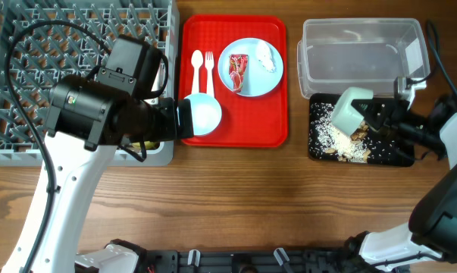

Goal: Sort waste into correct bins and load items into the dishwasher rack
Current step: 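Tip the rice bowl over the black tray to dump scraps, then return the emptied bowl to the red tray with the right gripper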

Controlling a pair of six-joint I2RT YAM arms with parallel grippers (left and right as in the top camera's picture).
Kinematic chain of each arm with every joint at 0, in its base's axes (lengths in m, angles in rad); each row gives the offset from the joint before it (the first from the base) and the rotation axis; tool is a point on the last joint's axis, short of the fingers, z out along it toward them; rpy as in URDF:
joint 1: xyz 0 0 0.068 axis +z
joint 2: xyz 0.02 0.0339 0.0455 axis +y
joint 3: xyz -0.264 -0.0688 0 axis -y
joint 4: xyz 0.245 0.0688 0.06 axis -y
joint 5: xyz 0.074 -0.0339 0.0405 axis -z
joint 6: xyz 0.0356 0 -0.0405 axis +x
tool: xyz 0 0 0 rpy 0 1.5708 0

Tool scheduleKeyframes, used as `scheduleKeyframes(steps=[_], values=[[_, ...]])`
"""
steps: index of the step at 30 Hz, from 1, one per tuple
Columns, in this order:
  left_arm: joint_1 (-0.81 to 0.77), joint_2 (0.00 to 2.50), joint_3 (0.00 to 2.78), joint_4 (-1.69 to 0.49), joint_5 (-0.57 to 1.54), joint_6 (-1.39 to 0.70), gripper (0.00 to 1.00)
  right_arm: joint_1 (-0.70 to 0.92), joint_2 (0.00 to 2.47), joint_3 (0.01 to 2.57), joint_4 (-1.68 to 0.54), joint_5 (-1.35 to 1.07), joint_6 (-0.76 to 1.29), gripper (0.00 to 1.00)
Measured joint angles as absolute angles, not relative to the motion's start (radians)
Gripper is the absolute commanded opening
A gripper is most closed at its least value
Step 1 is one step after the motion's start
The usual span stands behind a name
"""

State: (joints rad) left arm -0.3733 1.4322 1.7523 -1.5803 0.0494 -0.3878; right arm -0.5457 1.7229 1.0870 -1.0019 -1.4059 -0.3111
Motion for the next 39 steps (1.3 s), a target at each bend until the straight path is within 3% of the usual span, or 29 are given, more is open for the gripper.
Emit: scheduleKeyframes(steps=[8,15,19,24,30,39], values=[[-0.373,1.432,1.752,-1.58,0.049,-0.388,1.0,-0.546,1.664,1.087,-0.927,-1.38,-0.195,0.04],[-0.373,1.432,1.752,-1.579,0.049,-0.388,1.0,-0.471,1.484,1.087,-0.913,-1.188,-0.139,0.04],[-0.373,1.432,1.752,-1.579,0.049,-0.388,1.0,-0.258,1.289,1.098,-0.892,-0.961,-0.098,0.04],[-0.373,1.432,1.752,-1.579,0.049,-0.388,1.0,0.129,1.134,1.134,-0.818,-0.582,0.044,0.04],[-0.373,1.432,1.752,-1.579,0.049,-0.388,1.0,0.5,1.239,1.136,-0.733,-0.267,0.163,0.04],[-0.373,1.432,1.752,-1.579,0.049,-0.388,1.0,0.578,1.618,1.136,-0.557,-0.114,0.245,0.05]])
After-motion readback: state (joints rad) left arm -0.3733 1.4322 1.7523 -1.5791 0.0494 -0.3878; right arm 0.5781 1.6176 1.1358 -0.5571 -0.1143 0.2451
